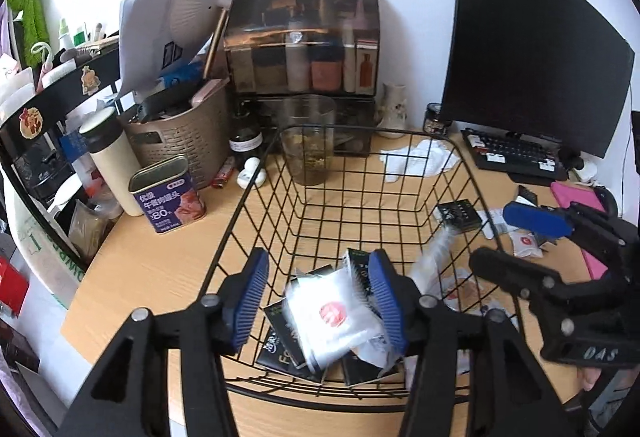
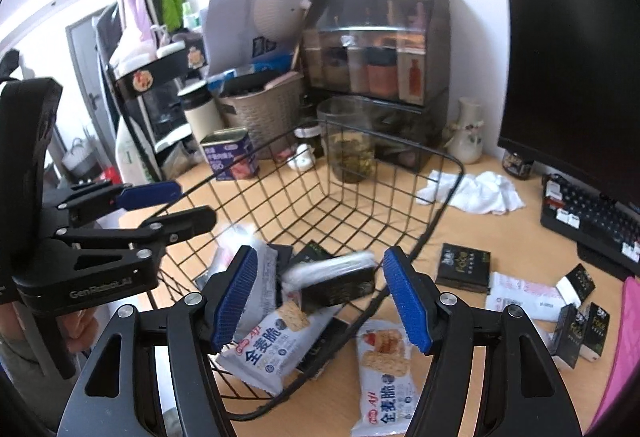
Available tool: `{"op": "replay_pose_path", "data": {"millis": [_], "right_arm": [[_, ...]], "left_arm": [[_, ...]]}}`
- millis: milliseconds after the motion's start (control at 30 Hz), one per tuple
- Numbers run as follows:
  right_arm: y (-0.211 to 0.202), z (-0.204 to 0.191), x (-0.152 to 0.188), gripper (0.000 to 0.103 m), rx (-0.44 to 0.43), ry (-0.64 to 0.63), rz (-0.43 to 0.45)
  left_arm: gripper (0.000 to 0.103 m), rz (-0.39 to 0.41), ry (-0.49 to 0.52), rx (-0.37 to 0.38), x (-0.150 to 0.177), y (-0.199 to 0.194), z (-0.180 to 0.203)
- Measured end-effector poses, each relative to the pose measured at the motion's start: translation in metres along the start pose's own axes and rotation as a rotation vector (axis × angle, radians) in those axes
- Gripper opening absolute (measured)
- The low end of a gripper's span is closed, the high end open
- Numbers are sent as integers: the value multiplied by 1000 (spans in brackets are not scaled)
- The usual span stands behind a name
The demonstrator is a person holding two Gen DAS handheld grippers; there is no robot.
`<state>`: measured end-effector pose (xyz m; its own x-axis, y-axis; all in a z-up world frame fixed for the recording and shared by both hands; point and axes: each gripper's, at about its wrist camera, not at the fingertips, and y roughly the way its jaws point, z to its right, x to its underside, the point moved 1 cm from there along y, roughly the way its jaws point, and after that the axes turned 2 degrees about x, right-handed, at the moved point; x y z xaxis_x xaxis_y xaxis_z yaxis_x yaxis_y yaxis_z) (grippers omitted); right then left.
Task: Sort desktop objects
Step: 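Carry the sachet and Face pack over the wire basket and open both grippers, then move both open grippers back over the desk items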
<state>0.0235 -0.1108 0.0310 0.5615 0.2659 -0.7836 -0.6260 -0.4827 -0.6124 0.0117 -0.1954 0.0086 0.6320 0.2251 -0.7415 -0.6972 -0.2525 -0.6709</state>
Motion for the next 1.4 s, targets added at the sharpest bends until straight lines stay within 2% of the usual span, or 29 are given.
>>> {"op": "replay_pose_path", "data": {"millis": [333, 500, 700, 867, 1033, 1267, 1300, 1333, 1400], "right_arm": [[-38, 50, 22, 65, 73, 65, 16], [-53, 75, 48, 65, 123, 83, -24], [-86, 119, 76, 65, 225, 159, -19], [-112, 159, 98, 65, 289, 231, -27], [-114, 174, 110, 65, 293, 244, -40], [-111, 176, 116, 65, 270, 236, -51], [-113, 177, 116, 65, 271, 238, -47], [-114, 178, 116, 65, 274, 241, -43], [-117, 182, 116, 65, 282, 249, -35]], "left_arm": [[58, 1, 36, 90, -4, -15, 45], [59, -39, 29, 224, -2, -18, 85], [59, -78, 126, 345, 10, -19, 162], [59, -151, 174, 297, 32, 9, 201], [59, -247, 120, 255, 58, 42, 202], [59, -268, 98, 191, 58, 80, 202], [60, -270, 83, 188, 58, 85, 200], [68, -254, 74, 186, 58, 88, 199], [73, -256, 78, 197, 58, 89, 200]]}}
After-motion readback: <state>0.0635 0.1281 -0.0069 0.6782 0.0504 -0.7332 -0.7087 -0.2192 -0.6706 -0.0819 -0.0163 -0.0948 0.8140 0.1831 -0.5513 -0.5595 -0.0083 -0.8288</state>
